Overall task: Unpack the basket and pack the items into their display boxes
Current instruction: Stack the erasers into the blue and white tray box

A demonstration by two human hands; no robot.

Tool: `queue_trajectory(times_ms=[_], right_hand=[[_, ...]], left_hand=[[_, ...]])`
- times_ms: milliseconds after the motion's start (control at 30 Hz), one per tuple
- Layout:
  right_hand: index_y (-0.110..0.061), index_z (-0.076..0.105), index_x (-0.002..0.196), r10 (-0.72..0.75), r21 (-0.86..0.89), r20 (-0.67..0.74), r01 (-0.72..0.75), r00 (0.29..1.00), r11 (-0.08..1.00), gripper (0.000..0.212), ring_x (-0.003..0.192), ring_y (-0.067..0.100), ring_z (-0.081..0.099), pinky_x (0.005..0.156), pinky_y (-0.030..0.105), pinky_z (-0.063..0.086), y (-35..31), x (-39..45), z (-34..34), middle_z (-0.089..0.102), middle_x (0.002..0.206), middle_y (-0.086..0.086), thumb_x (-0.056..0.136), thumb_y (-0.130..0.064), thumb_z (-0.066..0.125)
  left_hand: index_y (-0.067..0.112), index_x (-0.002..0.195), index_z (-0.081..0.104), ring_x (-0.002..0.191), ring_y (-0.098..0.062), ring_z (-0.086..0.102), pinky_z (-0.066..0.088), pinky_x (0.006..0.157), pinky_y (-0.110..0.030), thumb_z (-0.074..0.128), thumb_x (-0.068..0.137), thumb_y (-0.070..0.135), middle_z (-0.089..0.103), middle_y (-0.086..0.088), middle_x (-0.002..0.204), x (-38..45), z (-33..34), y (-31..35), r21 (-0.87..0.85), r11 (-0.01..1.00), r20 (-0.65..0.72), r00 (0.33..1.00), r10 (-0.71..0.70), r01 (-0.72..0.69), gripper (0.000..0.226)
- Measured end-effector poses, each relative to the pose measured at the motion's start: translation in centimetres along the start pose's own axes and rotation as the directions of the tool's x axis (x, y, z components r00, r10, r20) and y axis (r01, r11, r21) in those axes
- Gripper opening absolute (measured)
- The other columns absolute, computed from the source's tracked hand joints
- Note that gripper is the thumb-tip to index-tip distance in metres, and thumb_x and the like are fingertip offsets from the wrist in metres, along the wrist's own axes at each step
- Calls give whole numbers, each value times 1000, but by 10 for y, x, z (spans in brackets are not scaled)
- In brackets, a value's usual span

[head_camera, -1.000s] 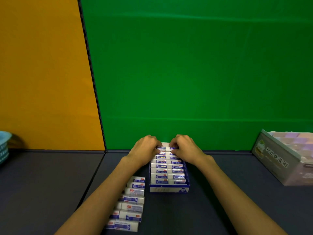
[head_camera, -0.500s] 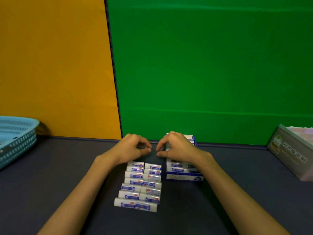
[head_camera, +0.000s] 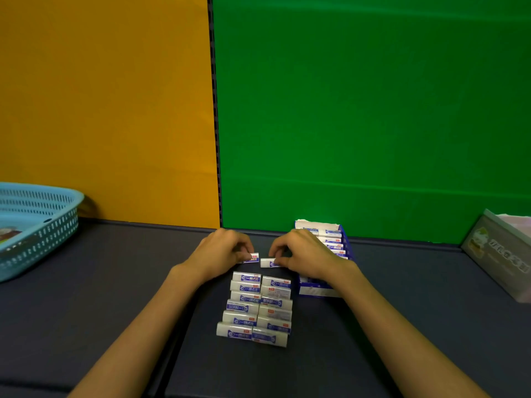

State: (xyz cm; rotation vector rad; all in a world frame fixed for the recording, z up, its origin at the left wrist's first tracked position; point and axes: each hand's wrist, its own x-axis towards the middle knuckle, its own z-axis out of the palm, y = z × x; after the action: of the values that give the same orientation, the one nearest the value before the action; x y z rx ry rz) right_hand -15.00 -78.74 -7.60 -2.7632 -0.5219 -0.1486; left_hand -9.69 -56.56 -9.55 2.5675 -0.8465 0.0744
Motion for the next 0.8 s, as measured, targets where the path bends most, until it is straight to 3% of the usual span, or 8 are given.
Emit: queue_trajectory(times_ms=[100, 333, 567, 800], right_hand=[[-24, 77, 101, -5, -44, -31, 4, 999, 999, 15, 88, 8, 67, 85, 31, 53, -1, 2, 4, 76, 97, -8, 89, -19, 70], [-23, 76, 109, 32, -43, 13, -32, 999, 999, 28, 97, 11, 65, 84, 25, 49, -1, 5, 2, 74, 107, -7, 82, -28, 80], [-20, 75, 108, 39, -41, 23, -38, 999, 998, 26, 91, 11, 62, 79, 25, 47, -1, 14, 6, 74, 105, -3, 83, -23, 80], [-22, 75, 104, 43, 131, -53, -35, 998, 991, 27, 87, 7, 61, 78, 24, 50, 8, 12, 0, 72, 98, -7, 79, -29, 83]], left_hand=[[28, 105, 75, 93, -10, 65, 55, 81, -37, 69, 92, 31, 73, 11, 102, 2, 1, -1, 93, 995, -53, 998, 41, -36, 14], [20, 124, 70, 101, -18, 63, 52, 84, -35, 73, 88, 35, 71, 1, 114, 2, -1, -2, 149, 986, 7, 997, 78, -78, 38], [26, 120, 69, 103, -16, 62, 53, 87, -40, 71, 90, 36, 70, 6, 116, 7, -1, -2, 176, 984, 16, 999, 33, -35, 32], [29, 117, 68, 96, -11, 59, 50, 80, -34, 70, 89, 39, 67, 9, 110, 13, -1, 7, 92, 994, -91, 994, 63, -54, 30]])
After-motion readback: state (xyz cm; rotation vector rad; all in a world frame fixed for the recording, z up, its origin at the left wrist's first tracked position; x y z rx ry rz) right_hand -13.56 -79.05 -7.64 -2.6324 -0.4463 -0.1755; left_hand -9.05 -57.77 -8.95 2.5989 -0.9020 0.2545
